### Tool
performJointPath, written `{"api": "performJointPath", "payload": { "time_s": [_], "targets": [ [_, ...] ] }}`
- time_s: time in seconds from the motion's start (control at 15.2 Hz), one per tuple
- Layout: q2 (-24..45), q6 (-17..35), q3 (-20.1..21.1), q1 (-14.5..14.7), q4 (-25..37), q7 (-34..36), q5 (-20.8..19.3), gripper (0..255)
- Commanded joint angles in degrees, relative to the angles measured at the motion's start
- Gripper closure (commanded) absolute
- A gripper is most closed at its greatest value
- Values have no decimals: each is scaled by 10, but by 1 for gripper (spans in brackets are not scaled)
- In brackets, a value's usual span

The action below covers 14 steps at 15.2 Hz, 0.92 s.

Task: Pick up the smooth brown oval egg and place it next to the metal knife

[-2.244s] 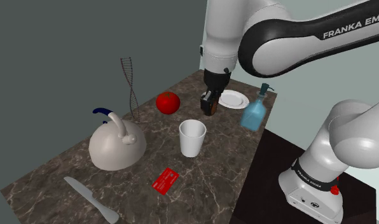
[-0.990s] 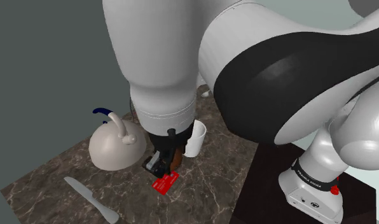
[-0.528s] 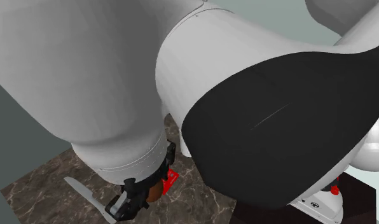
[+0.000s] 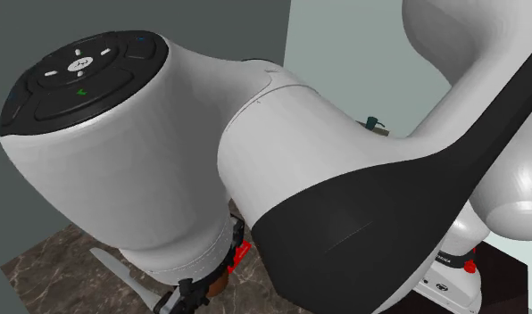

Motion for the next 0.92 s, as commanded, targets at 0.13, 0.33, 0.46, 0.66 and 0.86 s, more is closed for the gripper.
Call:
{"api": "performJointPath", "payload": {
  "time_s": [0.13, 0.33, 0.46, 0.66, 0.86],
  "targets": [
    [14, 26, -5, 4, -18, 12, -13, 255],
    [26, 43, -9, 7, -28, 22, -25, 255],
    [35, 55, -13, 10, -34, 28, -33, 255],
    [49, 71, -19, 15, -42, 38, -46, 255],
    [63, 88, -26, 20, -49, 49, -60, 255]
  ]
}}
